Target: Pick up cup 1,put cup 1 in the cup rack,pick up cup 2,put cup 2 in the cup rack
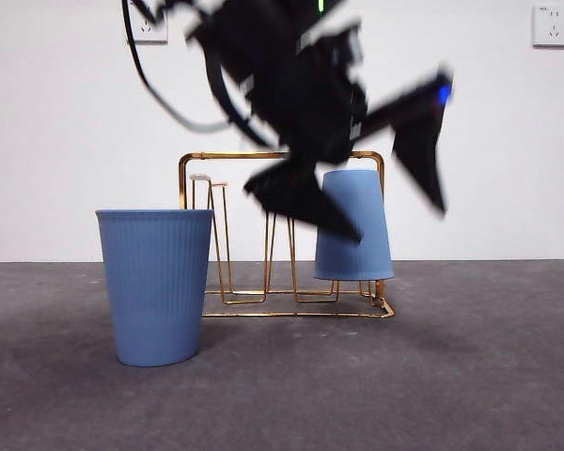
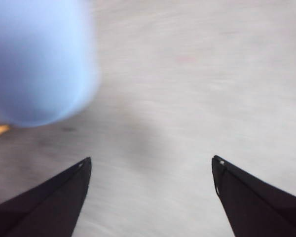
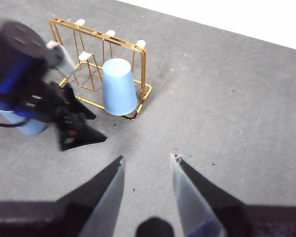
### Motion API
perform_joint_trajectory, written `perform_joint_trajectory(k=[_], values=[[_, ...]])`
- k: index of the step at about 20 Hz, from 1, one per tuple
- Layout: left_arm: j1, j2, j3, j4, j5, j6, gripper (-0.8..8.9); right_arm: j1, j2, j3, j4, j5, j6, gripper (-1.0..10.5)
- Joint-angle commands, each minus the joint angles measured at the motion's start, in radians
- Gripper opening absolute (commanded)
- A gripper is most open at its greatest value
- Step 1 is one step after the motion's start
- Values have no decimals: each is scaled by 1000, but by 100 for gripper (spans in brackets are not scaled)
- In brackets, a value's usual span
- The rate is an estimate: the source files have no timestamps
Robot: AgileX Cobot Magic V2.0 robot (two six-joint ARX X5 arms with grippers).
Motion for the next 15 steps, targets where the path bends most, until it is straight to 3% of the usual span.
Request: perform_joint_trajectory(k=[1,4,8,13,15], values=[[-30,-98,-2,-28,49,-5,409,0,26,-6,16,-25,8,162],[-69,-304,-2,-119,34,27,408,0,103,-6,72,-148,19,163],[-88,-594,-2,-334,-124,82,408,0,268,-6,198,-316,31,165],[-88,-862,-2,-620,-320,81,408,2,552,-6,377,-503,43,184],[-88,-936,-2,-672,-351,74,408,21,666,-6,439,-512,65,368]])
